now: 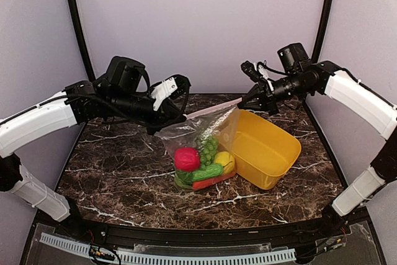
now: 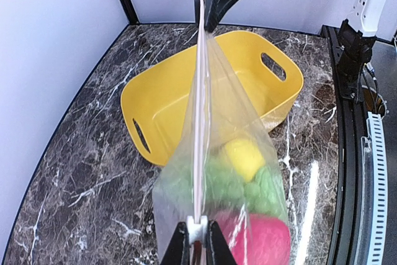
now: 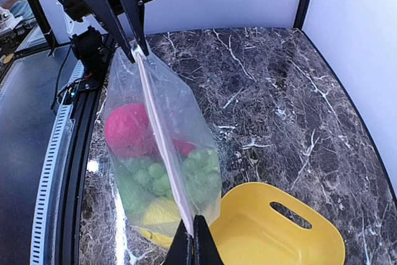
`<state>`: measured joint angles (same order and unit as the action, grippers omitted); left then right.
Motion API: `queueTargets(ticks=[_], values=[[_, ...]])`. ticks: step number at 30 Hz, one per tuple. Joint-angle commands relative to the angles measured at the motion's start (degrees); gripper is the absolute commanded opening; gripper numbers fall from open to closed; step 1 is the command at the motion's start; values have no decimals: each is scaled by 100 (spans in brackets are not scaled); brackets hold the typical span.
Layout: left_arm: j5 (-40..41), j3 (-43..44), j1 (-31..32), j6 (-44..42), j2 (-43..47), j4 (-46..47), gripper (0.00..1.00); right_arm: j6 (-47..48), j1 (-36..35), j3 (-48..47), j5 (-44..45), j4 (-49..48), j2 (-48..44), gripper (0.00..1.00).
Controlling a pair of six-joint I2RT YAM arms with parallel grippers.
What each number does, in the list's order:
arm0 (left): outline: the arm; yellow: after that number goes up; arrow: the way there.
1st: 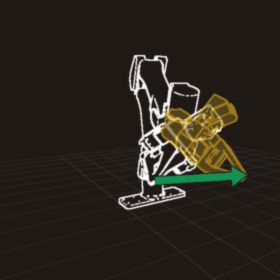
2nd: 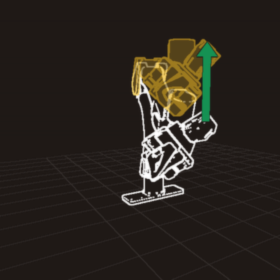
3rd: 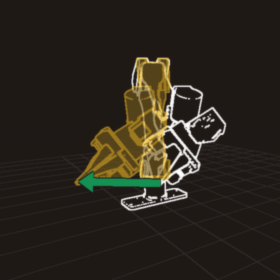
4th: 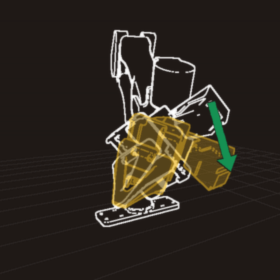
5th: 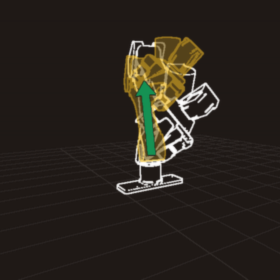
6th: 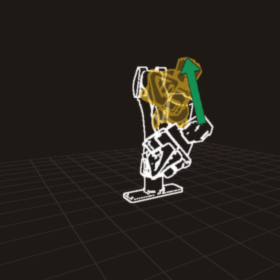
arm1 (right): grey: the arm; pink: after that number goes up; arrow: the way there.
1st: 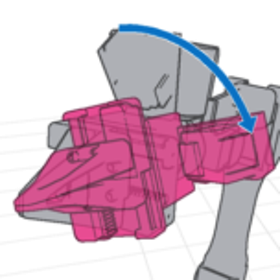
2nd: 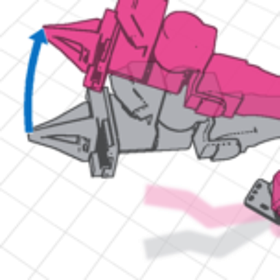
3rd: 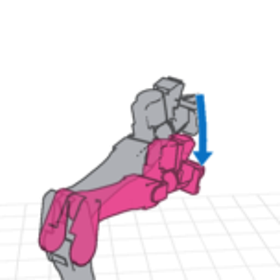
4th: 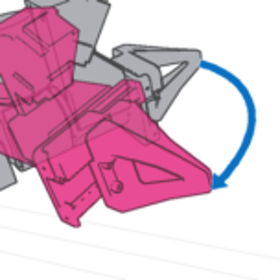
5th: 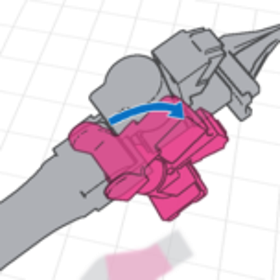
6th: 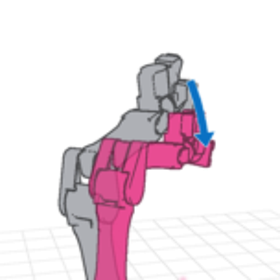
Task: Place the food in the zip-top bag and seal the zipper
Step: Adjust the zipper on the zipper food storage bag.
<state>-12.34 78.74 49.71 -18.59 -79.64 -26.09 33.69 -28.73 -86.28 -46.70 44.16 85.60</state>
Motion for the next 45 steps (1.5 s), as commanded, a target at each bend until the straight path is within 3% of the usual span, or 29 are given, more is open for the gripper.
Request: queueTargets(ticks=[1, 14, 32, 36, 37, 39, 41, 45], values=[[501, -493, -197, 113, 569, -1045, 1, 61, 412, 103, 376, -144, -285, 0], [844, -1237, -251, 299, 1417, -1082, 1, 33, 500, 217, 480, -198, -284, 0], [991, -1449, -278, 385, 1677, -1074, 1, -72, 500, 329, 487, -320, -366, 0], [1019, -1483, -282, 463, 1684, -892, 5, -36, 500, 387, 379, -310, -375, 0], [990, -1512, -281, 480, 1683, -834, 5, 7, 500, 392, 259, -260, -363, 9], [746, -1545, -281, 545, 1673, -626, 5, 84, 494, 393, -24, -140, -335, 35], [552, -1553, -278, 609, 1645, -418, 5, 128, 484, 384, -273, -47, -284, 51], [247, -1535, -278, 706, 1549, -101, 5, 312, 360, 300, -397, 223, -165, 63]])
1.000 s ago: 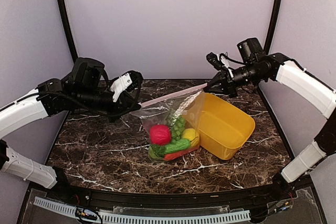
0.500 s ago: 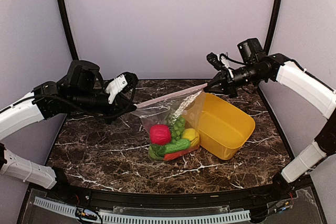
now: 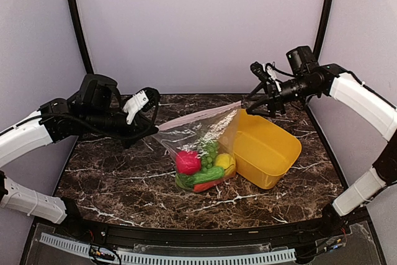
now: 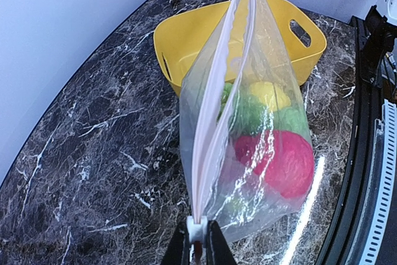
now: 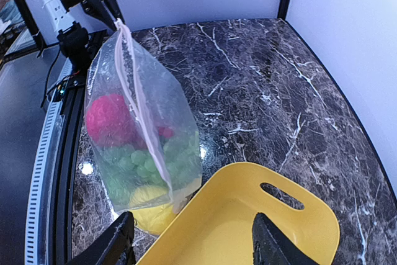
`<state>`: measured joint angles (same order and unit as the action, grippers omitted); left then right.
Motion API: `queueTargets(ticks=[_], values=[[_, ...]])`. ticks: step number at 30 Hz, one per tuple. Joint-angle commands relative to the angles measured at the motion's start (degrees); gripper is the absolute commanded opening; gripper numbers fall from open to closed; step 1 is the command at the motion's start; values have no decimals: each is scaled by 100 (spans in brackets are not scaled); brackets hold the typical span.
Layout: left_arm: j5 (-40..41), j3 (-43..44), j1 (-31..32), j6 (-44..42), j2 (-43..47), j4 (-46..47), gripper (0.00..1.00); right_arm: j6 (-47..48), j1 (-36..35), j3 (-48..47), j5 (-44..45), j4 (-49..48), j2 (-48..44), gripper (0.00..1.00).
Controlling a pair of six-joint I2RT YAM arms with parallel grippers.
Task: Place the food in the zip-top bag and seal the zipper
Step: Adjust the zipper on the zipper food storage bag.
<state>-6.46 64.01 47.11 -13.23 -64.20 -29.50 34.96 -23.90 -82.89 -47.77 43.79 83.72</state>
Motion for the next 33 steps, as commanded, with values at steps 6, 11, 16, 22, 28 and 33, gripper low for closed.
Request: queueTargets(ticks=[6, 11, 16, 22, 28, 33], values=[[-603, 17, -18, 227, -167, 444, 6, 190, -463, -340, -8, 328, 300, 67], [-710, 122, -18, 259, -193, 514, 7, 303, -759, -754, -14, 522, 736, 57], [-592, 102, -18, 177, -115, 327, 6, 344, -867, -1025, 26, 646, 942, 0], [-30, -161, -18, 51, 189, -4, 4, 415, -786, -936, 196, 593, 752, 0], [267, -306, -18, 77, 337, 29, 5, 391, -773, -849, 224, 543, 715, 0], [385, -310, -18, 111, 326, 30, 33, 378, -773, -856, 213, 543, 691, 0]])
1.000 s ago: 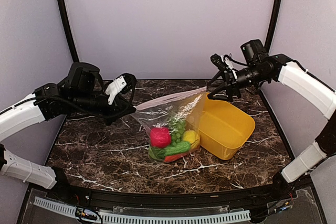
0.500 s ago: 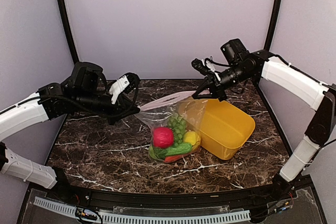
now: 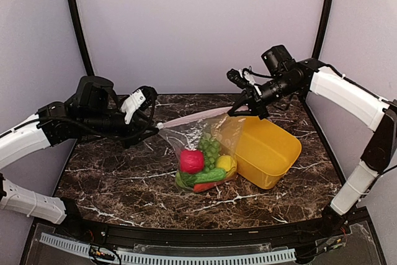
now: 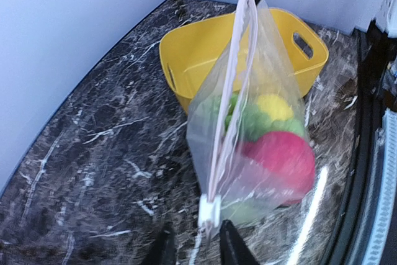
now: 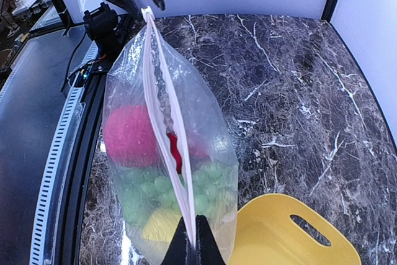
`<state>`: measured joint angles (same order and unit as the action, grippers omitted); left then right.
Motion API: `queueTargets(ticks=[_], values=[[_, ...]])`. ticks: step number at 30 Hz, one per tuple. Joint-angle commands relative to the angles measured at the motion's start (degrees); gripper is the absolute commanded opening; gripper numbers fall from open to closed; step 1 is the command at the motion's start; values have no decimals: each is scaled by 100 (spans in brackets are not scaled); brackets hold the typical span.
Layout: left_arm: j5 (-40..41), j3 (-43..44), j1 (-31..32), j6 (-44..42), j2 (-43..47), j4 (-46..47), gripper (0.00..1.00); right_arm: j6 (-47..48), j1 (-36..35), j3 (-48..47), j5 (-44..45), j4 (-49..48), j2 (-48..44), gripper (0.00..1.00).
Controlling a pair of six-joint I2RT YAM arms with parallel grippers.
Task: Place the food in the zip-top bag and seal the zipper
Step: Adjust the zipper on the zipper food storage bag.
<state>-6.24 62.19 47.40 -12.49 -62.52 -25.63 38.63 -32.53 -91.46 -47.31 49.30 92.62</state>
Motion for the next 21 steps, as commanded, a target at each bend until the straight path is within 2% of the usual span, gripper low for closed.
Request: queueTargets(ticks=[1, 3, 5, 10, 12, 14, 16, 21], values=[[414, -142, -51, 54, 168, -352, 45, 8, 89, 5, 169, -18, -208, 0], [438, -201, -55, 130, 197, -292, 57, 4, 92, 28, 149, -32, -218, 0], [342, -333, -55, 274, 260, 17, 63, 4, 89, 48, 112, -47, -221, 0], [-204, -769, -64, 627, 314, 874, 66, 4, 89, 25, 73, -59, -201, 0], [-279, -886, -64, 735, 303, 1176, 61, 5, 89, 2, 73, -53, -207, 0], [-236, -965, -64, 758, 314, 1393, 48, 8, 89, 5, 73, -51, -222, 0], [-146, -1012, -75, 738, 325, 1505, 40, 13, 89, 17, 88, -48, -239, 0], [-158, -1131, -176, 742, 402, 1689, 32, 26, 89, 40, 81, -52, -274, 0]])
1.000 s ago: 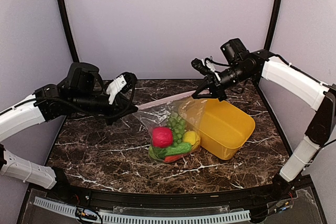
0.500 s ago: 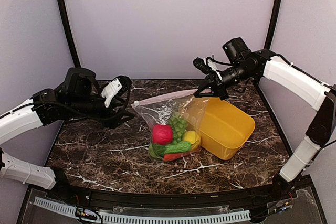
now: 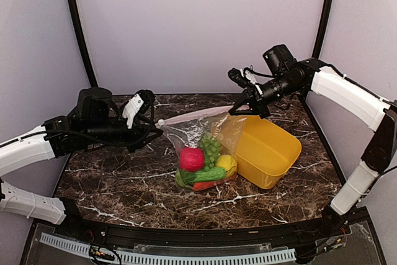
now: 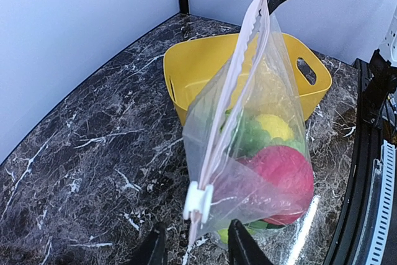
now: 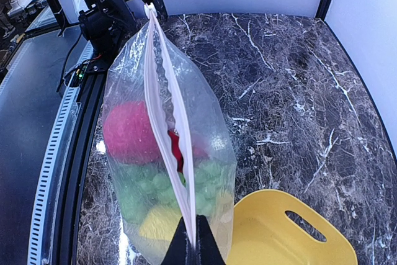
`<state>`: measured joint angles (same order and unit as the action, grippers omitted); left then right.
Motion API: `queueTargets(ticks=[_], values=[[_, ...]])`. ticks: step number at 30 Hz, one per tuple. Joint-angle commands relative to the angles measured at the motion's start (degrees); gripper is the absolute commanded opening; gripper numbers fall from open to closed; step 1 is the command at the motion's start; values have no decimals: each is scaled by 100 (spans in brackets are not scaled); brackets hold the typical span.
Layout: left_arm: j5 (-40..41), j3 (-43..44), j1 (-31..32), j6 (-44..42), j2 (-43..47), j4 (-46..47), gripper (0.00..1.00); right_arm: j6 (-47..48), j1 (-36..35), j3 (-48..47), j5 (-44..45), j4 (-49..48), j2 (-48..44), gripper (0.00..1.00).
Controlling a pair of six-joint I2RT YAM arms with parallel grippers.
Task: Place the food in the zip-top bag and seal the zipper
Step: Adjust the zipper on the zipper food storage bag, then pass from the right arm to the left
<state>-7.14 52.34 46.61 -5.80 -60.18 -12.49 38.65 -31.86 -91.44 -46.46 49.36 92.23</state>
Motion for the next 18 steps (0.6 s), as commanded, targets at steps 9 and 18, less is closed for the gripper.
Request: queueTargets(ticks=[9, 18], values=[[-119, -380, -220, 206, 236, 801, 20, -7, 24, 36, -4, -76, -231, 0], [-407, -574, -241, 234, 254, 1312, 21, -35, 21, 47, -30, -85, -229, 0]])
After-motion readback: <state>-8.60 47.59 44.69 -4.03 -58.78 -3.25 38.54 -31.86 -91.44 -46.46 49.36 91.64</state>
